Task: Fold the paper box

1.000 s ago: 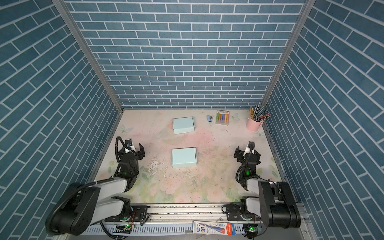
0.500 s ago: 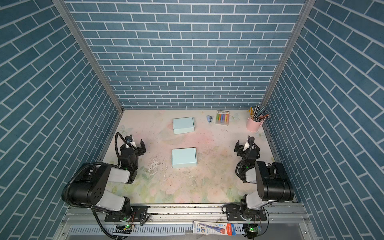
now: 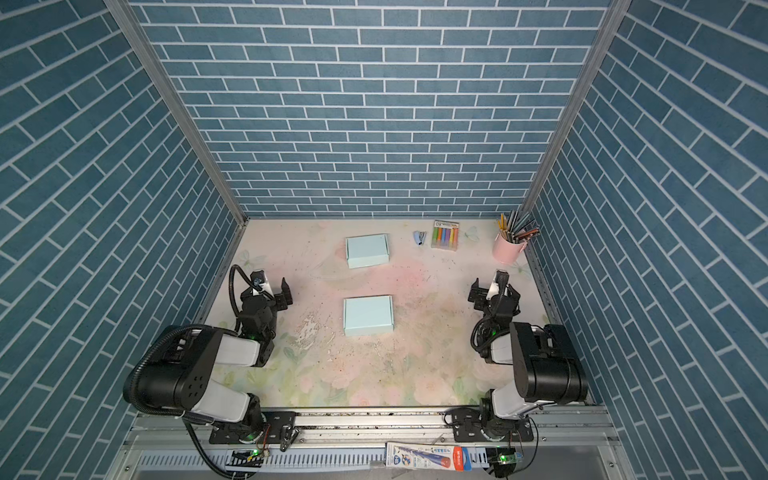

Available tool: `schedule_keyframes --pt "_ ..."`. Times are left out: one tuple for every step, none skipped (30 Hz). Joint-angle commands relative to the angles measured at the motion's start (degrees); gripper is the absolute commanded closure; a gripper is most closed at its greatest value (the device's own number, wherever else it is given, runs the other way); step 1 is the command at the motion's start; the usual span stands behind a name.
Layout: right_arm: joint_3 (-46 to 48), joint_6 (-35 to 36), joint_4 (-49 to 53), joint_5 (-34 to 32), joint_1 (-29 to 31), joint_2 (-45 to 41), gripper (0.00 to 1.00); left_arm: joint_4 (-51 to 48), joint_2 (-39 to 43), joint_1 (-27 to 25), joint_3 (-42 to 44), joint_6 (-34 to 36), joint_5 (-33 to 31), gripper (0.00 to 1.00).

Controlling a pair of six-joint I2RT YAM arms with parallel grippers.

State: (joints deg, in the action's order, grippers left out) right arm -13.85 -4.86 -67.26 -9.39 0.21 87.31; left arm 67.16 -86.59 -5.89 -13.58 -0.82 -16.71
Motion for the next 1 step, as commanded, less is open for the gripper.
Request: schedule_keyframes --pt "1.5 0.6 -3.0 -0.4 -0.3 -1.1 0.01 1.1 0.1 0.5 -0.5 -0.1 0.3 0.12"
